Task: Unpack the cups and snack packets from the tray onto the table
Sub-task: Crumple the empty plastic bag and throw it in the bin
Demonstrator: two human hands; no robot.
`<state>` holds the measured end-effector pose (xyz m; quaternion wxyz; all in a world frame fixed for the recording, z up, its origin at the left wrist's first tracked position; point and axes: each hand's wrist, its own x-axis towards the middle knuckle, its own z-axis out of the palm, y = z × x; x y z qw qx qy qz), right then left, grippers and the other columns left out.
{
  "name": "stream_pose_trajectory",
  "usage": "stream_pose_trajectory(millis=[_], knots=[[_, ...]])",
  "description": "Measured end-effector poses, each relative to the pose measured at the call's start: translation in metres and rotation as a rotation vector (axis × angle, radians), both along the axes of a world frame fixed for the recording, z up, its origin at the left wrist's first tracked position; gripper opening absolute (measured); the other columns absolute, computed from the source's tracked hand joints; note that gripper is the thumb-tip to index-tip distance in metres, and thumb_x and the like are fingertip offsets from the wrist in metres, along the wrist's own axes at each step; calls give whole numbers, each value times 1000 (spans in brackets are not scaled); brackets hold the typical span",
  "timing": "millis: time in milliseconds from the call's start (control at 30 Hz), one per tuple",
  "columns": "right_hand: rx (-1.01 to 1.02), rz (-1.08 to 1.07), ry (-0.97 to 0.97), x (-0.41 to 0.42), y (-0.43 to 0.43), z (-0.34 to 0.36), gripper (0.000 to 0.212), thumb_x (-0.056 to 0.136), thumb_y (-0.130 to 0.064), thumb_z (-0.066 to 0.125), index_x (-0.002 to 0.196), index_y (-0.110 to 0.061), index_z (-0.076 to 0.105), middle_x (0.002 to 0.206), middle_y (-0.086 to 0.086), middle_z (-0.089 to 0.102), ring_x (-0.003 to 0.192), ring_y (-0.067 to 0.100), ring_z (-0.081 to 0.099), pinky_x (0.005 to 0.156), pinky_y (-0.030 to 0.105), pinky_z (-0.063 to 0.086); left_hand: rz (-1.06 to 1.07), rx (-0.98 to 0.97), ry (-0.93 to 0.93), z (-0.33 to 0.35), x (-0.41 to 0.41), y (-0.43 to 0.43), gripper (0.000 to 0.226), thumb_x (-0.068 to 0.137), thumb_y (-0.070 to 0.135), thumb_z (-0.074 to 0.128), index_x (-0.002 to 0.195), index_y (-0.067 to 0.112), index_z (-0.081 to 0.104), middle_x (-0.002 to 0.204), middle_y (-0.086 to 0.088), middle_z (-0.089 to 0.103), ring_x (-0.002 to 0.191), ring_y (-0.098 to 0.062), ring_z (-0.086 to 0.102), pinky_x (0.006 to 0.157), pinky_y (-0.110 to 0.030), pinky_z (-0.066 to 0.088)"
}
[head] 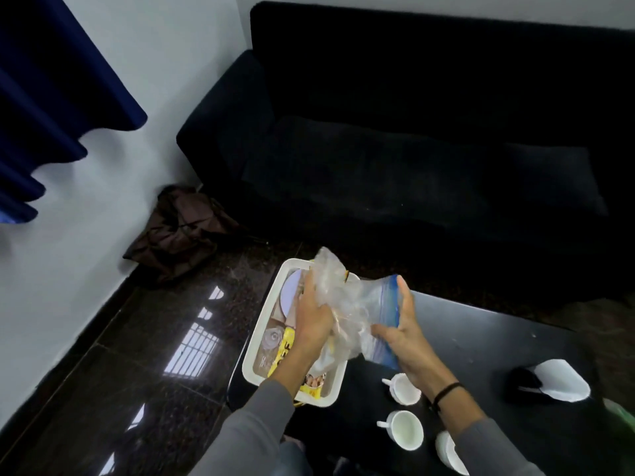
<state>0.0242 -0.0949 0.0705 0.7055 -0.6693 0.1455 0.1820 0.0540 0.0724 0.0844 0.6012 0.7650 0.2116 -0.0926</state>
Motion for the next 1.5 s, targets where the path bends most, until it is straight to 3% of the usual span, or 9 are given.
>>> stream_pose_trajectory(millis=[233,333,433,533,833,967,1100,1267,1500], knots=[[-171,-109,-25,-1,4,29,50,93,3,55,119,-38,68,126,9,65,97,22,73,78,38,64,-117,-70,79,19,-4,-5,49,90,-5,42,85,32,74,60,6,68,44,-5,54,38,-19,39],[80,-172,8,-9,16,43,38,93,-23,70,126,-40,63,125,0,68,98,15,75,81,37,63,-126,-131,115,25,-10,-4,24,91,9,57,92,18,78,71,-2,75,55,-10,65,47,-25,50],[46,66,-8,-21,29,58,89,65,-38,93,135,-58,41,123,-31,61,113,1,66,86,25,59,-217,-74,147,34,-10,2,19,96,19,61,93,4,72,80,-9,68,69,-20,63,61,-31,51],[-154,115,-92,-26,38,68,125,54,-24,99,152,-40,24,140,-16,49,126,7,53,101,35,54,-185,-97,175,46,-10,4,17,91,11,59,75,11,63,71,-4,58,70,-22,53,64,-30,43],[-453,-215,-234,-42,40,98,27,72,-27,76,98,-26,71,95,-3,73,85,14,69,59,8,50,-190,-217,162,78,-13,-3,39,88,49,63,110,16,62,104,-11,73,94,-28,71,88,-46,59],[-404,-269,-308,-53,38,111,27,76,-34,66,100,-22,65,98,4,70,89,24,69,72,36,60,-244,-408,129,84,-20,-14,23,94,31,59,116,24,61,112,-13,69,96,-27,69,72,-39,60],[-379,-433,-326,-65,27,121,39,84,-36,69,118,-26,54,109,2,65,86,11,68,62,18,56,-364,-497,223,89,-30,-35,46,86,56,64,112,19,70,103,-10,76,93,-27,73,69,-38,63],[-611,-559,-239,-70,-3,125,35,91,-53,63,113,-26,60,121,-3,55,113,20,57,102,47,48,-396,-487,223,97,-40,-76,60,64,70,72,100,22,77,97,-7,78,91,-25,74,71,-39,61],[-388,-595,-300,-91,-57,123,20,93,-48,59,100,-34,70,97,-4,76,92,12,73,83,30,59,-404,-413,115,100,-58,-141,22,89,36,64,73,26,75,67,7,74,69,-13,69,59,-27,53]])
